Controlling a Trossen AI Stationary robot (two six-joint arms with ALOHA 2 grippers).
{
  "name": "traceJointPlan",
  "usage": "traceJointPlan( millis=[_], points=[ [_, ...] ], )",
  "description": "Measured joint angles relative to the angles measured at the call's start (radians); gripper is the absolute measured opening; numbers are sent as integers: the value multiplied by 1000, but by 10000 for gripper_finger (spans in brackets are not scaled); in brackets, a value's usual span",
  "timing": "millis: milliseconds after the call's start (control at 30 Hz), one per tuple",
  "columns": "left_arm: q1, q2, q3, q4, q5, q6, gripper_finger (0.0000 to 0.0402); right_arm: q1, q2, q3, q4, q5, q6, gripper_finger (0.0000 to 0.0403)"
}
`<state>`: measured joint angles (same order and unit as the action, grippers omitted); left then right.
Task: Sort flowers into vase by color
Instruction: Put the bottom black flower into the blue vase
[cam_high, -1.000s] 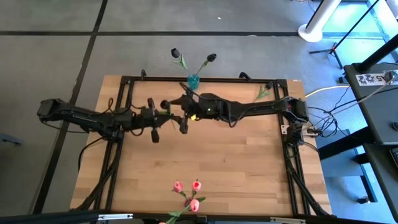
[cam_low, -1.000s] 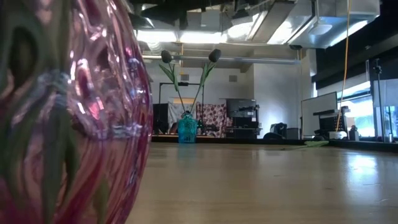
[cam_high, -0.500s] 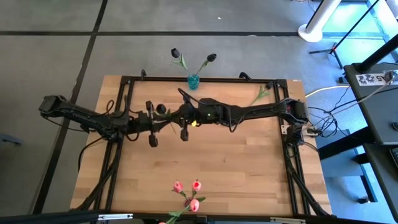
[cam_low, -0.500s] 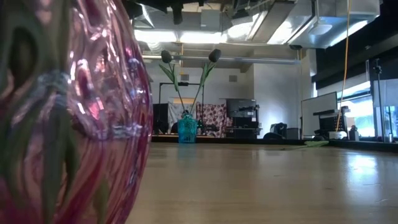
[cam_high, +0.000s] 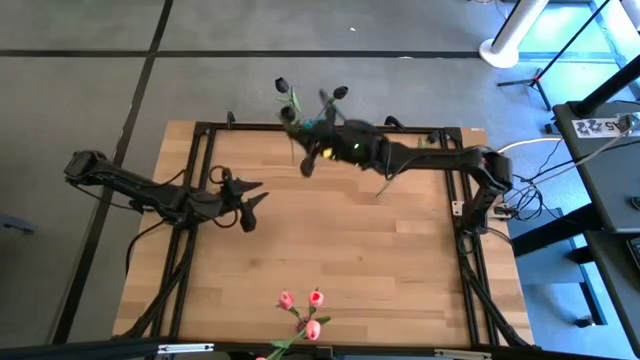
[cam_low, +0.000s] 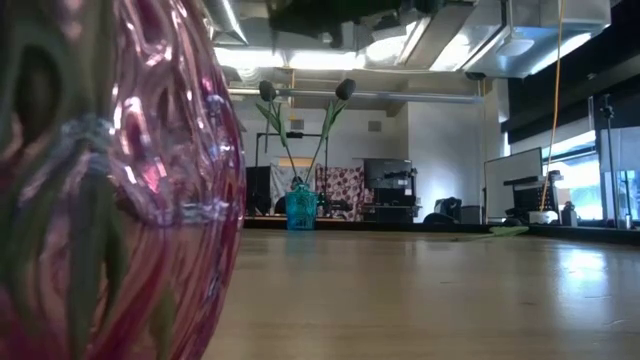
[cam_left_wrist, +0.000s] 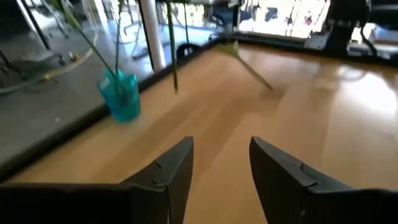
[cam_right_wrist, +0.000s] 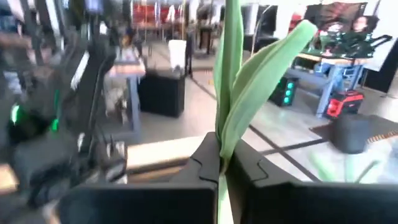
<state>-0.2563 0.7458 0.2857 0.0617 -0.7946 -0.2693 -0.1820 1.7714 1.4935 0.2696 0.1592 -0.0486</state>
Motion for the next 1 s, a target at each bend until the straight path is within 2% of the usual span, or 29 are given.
traceJointPlan(
  millis=[67,200,300,433,600,700,833,1000],
  points=[
    [-15,1,-37,18,0,-37,152,-38,-25,-9,38,-64,43,7],
    [-38,0,-132,137,0,-67,145,-110,-83,-4,183,-310,232,4],
    [-48,1,-190,245,2,-63,141,-169,-128,32,163,-334,269,4],
    [-32,1,-216,338,-6,-63,134,-299,-136,125,25,-327,227,4],
    [6,2,-216,346,11,-64,124,-460,-115,219,-59,-369,180,3],
    [24,2,-217,366,14,-62,119,-550,-94,225,-36,-451,217,3],
    [45,2,-217,458,18,-25,112,-633,1,220,-8,-560,258,3],
    [86,2,-217,539,62,49,99,-690,140,221,198,-757,413,2]
  ],
)
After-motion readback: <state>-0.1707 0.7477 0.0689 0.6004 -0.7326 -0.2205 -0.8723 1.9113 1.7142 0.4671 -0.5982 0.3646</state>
